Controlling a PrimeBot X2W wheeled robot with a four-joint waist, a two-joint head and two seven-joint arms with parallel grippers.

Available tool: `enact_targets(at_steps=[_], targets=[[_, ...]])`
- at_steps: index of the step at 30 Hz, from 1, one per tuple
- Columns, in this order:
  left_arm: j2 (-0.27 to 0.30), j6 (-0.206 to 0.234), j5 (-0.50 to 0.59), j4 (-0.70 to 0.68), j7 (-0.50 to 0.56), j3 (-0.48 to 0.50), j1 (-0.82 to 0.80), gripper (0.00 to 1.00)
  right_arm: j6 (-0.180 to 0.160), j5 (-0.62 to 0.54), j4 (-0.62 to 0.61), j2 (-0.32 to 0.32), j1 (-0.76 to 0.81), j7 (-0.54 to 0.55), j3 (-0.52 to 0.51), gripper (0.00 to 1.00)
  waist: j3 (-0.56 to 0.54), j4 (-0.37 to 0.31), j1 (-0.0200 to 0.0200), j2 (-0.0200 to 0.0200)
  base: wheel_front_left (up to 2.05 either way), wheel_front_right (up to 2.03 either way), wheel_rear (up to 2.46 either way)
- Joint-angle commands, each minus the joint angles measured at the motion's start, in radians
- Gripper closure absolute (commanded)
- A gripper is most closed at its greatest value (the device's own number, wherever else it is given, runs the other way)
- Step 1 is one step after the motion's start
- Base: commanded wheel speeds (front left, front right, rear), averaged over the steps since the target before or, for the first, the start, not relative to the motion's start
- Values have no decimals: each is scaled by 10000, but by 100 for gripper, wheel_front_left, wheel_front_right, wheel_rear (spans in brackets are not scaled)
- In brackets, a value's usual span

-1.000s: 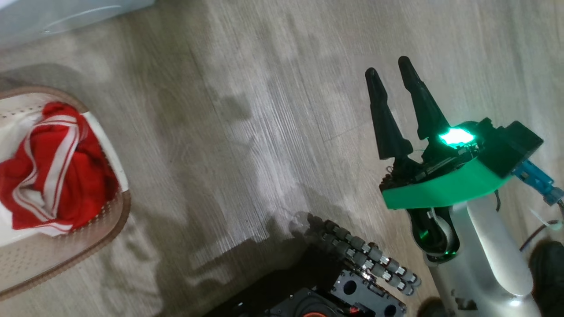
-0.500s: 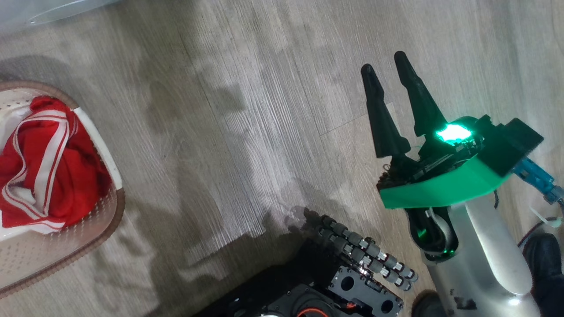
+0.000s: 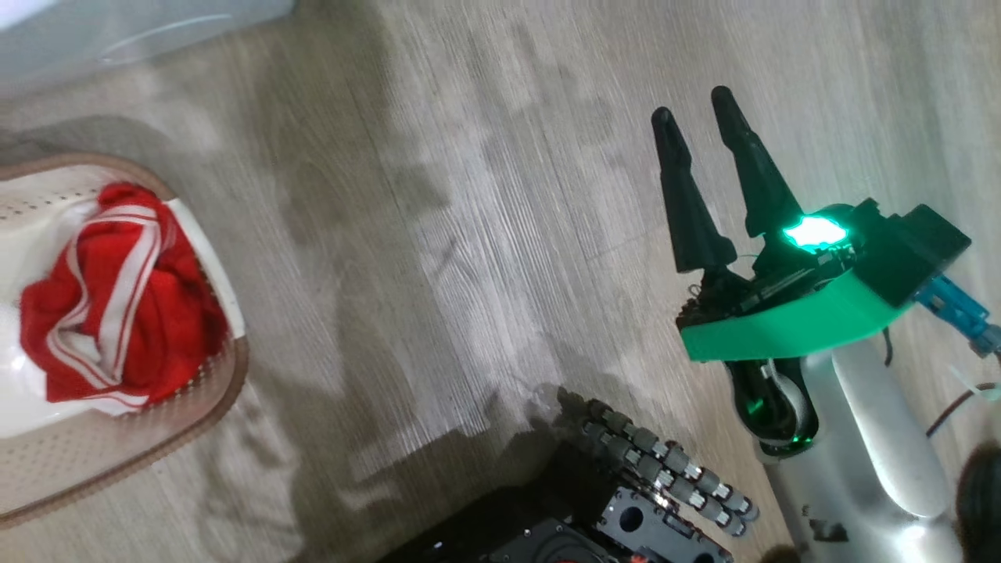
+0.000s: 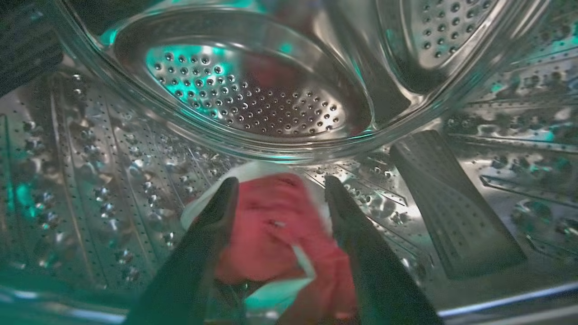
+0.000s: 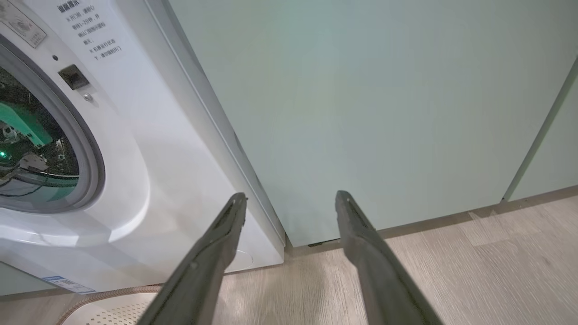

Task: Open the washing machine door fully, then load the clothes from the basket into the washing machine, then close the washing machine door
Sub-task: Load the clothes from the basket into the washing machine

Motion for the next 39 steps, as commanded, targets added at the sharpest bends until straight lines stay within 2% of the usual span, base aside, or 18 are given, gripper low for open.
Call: enact_targets(at_steps=[1, 4, 5, 9, 12, 17, 22, 26, 33, 39], targets=[[236, -32, -9, -275, -409, 114, 470, 0, 0, -142, -194, -12, 275, -65, -7, 0, -355, 266, 0, 0, 0, 0, 0], [-113, 71, -154, -428, -1117, 193, 1230, 0, 0, -360, -118, -12, 372, -65, -158, 0, -742, 580, 0, 0, 0, 0, 0], [-419, 129, -366, -642, -1609, 330, 1804, 0, 0, -528, -72, -12, 420, -65, -245, 0, -1014, 809, 0, 0, 0, 0, 0], [-1042, 68, -646, -1556, -2376, 424, 3031, 0, 0, -918, -5, -12, 542, -65, -496, 0, -1518, 1379, 0, 0, 0, 0, 0], [-1337, 101, -691, -2129, -2549, 429, 3617, 0, 0, -1111, 53, -12, 599, -65, -619, 0, -1741, 1685, 0, 0, 0, 0, 0], [-1899, 407, -586, -3910, -2737, 668, 4991, 0, 0, -1499, 222, -12, 612, -65, -786, 0, -2189, 2295, 0, 0, 0, 0, 0], [-2542, 738, -107, -6111, -2756, 1285, 6433, 0, 0, -1842, 336, -12, 636, -65, -964, 0, -2556, 2771, 0, 0, 0, 0, 0], [-3209, 804, 305, -7379, -2758, 1720, 7662, 0, 0, -2065, 453, -12, 708, -65, -1147, 0, -2925, 3088, 0, 0, 0, 0, 0], [-4204, 713, 1169, -8442, -2759, 1981, 9441, 0, 0, -2451, 681, -12, 950, -43, -1558, 0, -3703, 3594, 0, 0, 0, 0, 0], [-4943, 511, 1692, -8754, -2760, 2018, 10756, 0, 0, -2661, 779, -12, 1274, 194, -1885, 0, -4505, 3895, 0, 0, 0, 0, 0]])
